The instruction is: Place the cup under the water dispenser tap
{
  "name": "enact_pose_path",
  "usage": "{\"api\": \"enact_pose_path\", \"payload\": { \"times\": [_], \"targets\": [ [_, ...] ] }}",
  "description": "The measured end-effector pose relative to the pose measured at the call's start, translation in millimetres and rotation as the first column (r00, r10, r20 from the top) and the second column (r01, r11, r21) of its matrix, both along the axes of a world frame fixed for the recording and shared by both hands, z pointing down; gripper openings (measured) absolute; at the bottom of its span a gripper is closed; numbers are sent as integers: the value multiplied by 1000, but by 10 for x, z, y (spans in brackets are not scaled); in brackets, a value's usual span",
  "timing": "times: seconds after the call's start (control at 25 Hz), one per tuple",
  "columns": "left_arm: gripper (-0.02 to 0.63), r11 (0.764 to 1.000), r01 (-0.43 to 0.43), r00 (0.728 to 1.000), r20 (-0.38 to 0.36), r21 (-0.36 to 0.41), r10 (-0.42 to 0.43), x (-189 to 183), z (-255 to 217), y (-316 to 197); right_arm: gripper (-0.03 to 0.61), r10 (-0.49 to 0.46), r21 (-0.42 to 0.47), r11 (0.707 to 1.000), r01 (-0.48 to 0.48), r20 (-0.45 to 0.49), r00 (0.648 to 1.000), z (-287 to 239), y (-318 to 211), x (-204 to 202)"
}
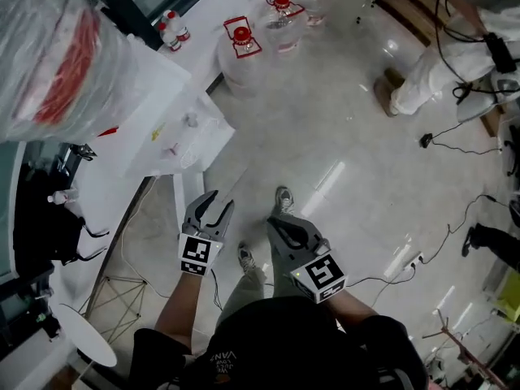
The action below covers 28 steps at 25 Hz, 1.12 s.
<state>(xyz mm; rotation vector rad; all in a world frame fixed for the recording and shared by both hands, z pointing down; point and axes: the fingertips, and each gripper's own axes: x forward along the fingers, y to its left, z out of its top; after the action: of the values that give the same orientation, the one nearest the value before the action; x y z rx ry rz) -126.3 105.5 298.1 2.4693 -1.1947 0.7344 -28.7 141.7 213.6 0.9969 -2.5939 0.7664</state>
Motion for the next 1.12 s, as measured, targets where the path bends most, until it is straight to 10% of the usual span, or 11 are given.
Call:
{"api": "enact_pose_path", "payload": {
  "times": [1.12],
  "targets": [
    [164, 986, 135, 965, 237, -93, -110, -466, 4024, -1447, 45, -66, -176, 981, 76, 61, 996, 3486, -1328, 7]
  ]
}}
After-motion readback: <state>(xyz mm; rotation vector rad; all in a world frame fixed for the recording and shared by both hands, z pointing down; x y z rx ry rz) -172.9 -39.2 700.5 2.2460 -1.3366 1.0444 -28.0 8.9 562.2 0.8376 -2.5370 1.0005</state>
